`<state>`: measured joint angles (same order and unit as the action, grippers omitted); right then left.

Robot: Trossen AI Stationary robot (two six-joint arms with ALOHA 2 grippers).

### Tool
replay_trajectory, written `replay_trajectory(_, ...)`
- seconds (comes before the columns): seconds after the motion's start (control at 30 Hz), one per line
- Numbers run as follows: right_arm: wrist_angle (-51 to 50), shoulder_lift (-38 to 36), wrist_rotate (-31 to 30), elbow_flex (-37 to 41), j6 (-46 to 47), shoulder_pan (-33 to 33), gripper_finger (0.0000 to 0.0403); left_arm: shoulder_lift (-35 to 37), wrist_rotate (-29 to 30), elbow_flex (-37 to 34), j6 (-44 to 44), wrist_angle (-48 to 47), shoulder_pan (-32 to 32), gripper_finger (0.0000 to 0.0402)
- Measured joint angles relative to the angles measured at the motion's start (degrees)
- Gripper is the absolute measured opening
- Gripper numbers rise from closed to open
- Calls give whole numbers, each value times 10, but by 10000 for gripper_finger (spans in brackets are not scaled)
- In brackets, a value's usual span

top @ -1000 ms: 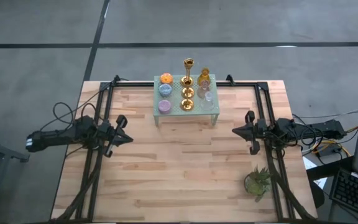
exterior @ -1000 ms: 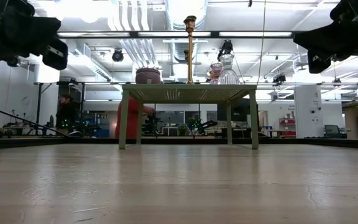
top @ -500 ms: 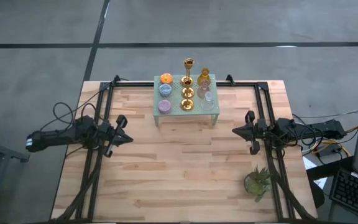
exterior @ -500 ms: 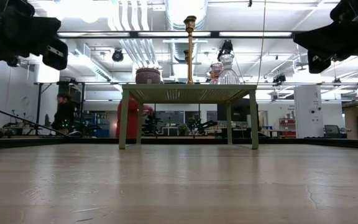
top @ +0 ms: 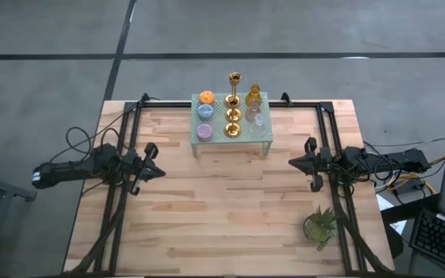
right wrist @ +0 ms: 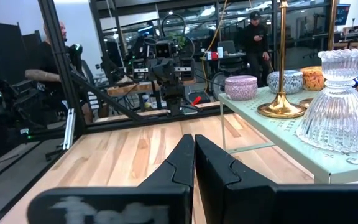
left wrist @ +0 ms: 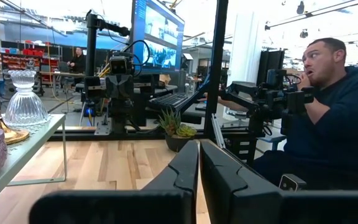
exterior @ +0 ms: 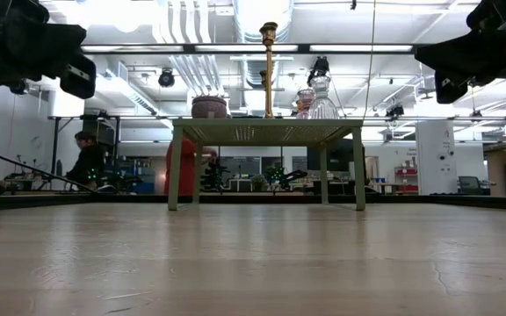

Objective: Pick & Place candle stick holders
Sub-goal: Return to Home Position

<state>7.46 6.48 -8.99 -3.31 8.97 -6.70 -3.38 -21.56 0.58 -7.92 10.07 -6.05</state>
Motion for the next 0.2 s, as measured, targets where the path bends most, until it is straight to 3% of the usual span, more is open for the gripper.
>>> replay_trajectory(0.2, 0, 0, 0, 0, 0, 0, 9, 0, 0, 0, 0, 0, 0, 21)
